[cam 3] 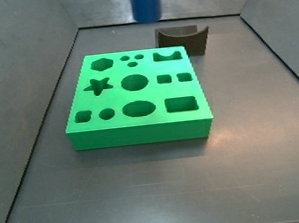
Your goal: Insert the oval object.
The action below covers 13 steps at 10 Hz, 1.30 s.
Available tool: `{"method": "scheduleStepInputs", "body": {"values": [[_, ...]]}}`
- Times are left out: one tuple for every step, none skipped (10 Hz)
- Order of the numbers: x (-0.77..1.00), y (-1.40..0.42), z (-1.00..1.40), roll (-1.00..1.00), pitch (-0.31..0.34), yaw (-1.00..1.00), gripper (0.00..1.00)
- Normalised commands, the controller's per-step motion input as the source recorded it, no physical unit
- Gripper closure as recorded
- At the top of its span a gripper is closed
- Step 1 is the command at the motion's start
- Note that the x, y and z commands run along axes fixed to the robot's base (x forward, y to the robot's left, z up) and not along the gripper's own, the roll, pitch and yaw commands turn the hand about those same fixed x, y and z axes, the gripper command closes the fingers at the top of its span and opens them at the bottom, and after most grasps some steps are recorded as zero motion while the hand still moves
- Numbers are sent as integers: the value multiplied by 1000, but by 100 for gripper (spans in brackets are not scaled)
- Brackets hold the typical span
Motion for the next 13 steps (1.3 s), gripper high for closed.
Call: {"method": "scheduleStepInputs", "body": {"values": [[0,3,-883,0,0,-1000,100],[0,14,-863,0,0,-1000,100],[0,14,-860,0,0,-1000,100],[0,11,-851,0,0,-1000,100],[-3,0,-651,36,21,-1000,100],[0,-117,-137,220,31,-826,100],[0,-174,-34,271,26,-766,100],[-11,-160,-34,267,7,-834,100],[-31,-146,-46,294,7,-826,100],[-31,-109,-31,334,0,-826,100],[-51,-26,-66,344,0,-869,100],[-34,-3,-177,269,0,-937,100],[-26,0,-297,210,0,-989,100]]}}
